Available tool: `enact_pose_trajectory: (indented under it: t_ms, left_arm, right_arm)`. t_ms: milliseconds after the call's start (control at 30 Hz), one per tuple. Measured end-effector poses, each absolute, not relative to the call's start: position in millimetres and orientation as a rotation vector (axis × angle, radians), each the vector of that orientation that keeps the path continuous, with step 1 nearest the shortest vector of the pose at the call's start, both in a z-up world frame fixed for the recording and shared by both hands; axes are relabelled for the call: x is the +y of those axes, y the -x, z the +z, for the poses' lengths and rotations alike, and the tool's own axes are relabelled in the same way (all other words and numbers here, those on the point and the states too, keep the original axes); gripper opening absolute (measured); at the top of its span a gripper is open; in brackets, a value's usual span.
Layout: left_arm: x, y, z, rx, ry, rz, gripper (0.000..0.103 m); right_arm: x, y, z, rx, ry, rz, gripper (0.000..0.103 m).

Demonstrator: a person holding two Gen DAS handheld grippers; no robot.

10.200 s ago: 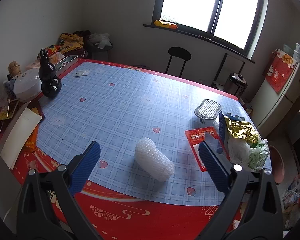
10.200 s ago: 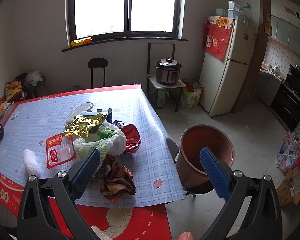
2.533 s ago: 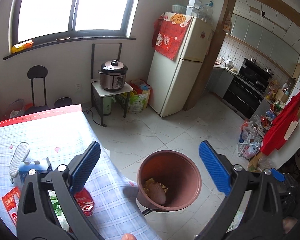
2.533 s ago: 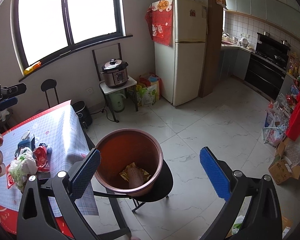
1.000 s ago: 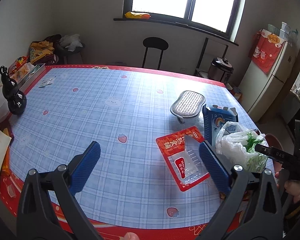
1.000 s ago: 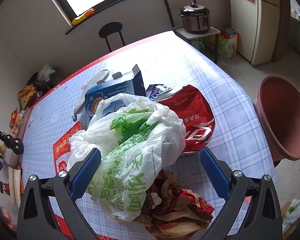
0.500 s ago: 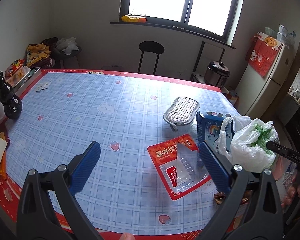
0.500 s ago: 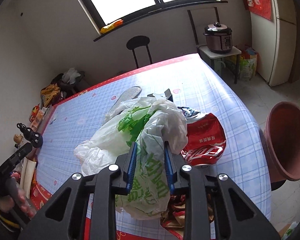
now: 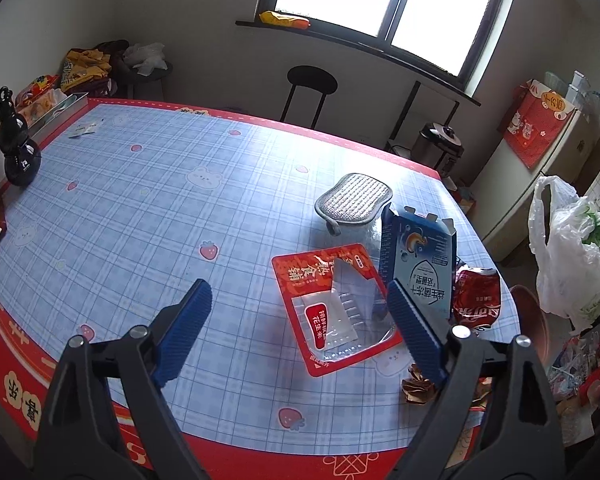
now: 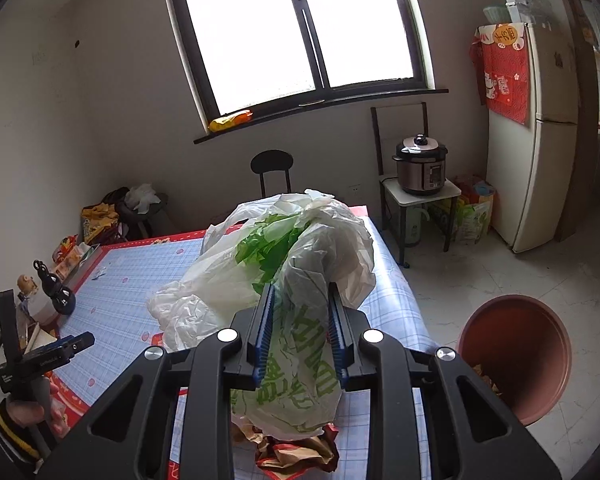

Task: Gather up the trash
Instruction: 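Grasp the red plastic food tray with the left gripper while the right holds the bag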

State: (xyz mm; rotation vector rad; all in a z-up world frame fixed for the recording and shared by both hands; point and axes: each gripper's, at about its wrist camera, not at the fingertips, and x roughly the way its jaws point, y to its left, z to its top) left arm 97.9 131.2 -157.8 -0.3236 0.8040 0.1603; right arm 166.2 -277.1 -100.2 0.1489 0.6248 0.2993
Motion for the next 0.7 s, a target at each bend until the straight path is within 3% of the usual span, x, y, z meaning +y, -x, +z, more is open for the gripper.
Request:
enact_pose_trajectory:
  t_ms: [67,333,500,700]
  left_arm:
    - [133.1,-102.0,-165.8,0.832,0.351,0.155,0.071]
    - [135.1,-120.8,-183.4,0.882,0.369,0.120,0.067]
    - [136.3,-135.9,-207.7,0.953,0.416,0.110,0.051]
    - [131.8,-145.7,-236.2,1.046,0.410,0.096,0.050]
  right_arm:
    - [-287.1,-162.8,-98.2,0.628,-0.143,0.276,0.025]
    - [-302.2,-154.1,-97.0,0.612,-0.188,0.209,0.025]
    - [-295.6,-149.5,-100.0,0.609,-0.177,0.220,0.025]
    - [-293.2,-147.1,-103.4,0.614,-0.196,0.195,0.025]
